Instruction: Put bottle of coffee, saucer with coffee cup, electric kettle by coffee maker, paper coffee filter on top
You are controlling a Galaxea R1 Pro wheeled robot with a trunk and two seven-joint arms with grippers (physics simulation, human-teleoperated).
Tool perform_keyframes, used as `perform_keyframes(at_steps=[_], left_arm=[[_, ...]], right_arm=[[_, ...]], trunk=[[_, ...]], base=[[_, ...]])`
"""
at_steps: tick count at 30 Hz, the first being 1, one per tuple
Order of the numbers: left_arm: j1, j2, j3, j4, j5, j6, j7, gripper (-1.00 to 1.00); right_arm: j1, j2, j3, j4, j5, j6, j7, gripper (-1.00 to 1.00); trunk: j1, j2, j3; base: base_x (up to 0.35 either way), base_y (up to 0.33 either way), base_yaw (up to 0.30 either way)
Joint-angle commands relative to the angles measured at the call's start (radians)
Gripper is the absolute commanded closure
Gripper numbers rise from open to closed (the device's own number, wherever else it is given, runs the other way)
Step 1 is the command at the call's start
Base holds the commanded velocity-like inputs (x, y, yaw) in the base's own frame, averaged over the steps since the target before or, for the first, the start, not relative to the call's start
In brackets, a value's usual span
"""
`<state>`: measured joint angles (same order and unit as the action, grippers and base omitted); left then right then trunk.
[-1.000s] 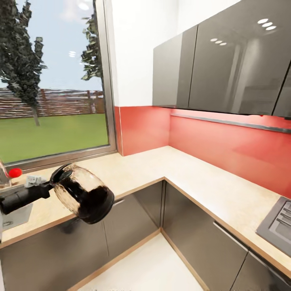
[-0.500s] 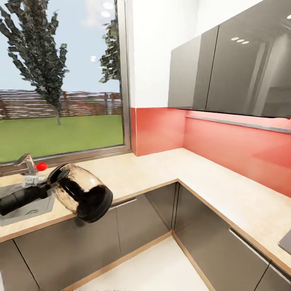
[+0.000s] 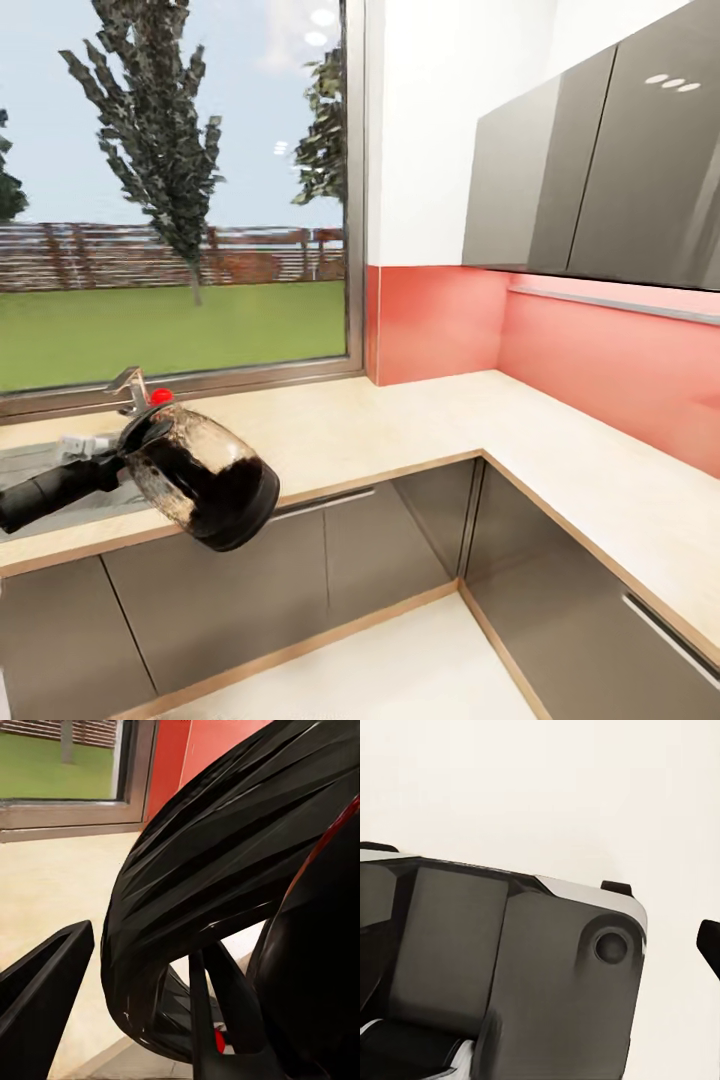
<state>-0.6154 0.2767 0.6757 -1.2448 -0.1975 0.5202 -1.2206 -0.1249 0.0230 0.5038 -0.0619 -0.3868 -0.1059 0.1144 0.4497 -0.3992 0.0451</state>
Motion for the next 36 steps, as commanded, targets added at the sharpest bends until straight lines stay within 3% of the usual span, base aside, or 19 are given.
perform_keyframes(at_steps=[1,25,36], left_arm=[[-0.001,-0.001,0.002,-0.001,-0.006,0.011,-0.008,1.0],[-0.001,-0.001,0.002,-0.001,-0.006,0.011,-0.008,1.0],[-0.001,-0.001,0.002,-0.001,-0.006,0.011,-0.008,1.0]], right_arm=[[-0.001,0.0,0.007,0.002,-0.011,-0.005,0.004,-1.0],[-0.001,0.0,0.007,0.002,-0.011,-0.005,0.004,-1.0],[-0.001,0.0,0.007,0.002,-0.011,-0.005,0.004,-1.0]], trunk=[[0.0,-0.001,-0.001],[0.0,-0.001,-0.025],[0.0,-0.001,-0.022]], base=[[0.0,0.0,0.249],[0.0,0.0,0.236],[0.0,0.0,0.266]])
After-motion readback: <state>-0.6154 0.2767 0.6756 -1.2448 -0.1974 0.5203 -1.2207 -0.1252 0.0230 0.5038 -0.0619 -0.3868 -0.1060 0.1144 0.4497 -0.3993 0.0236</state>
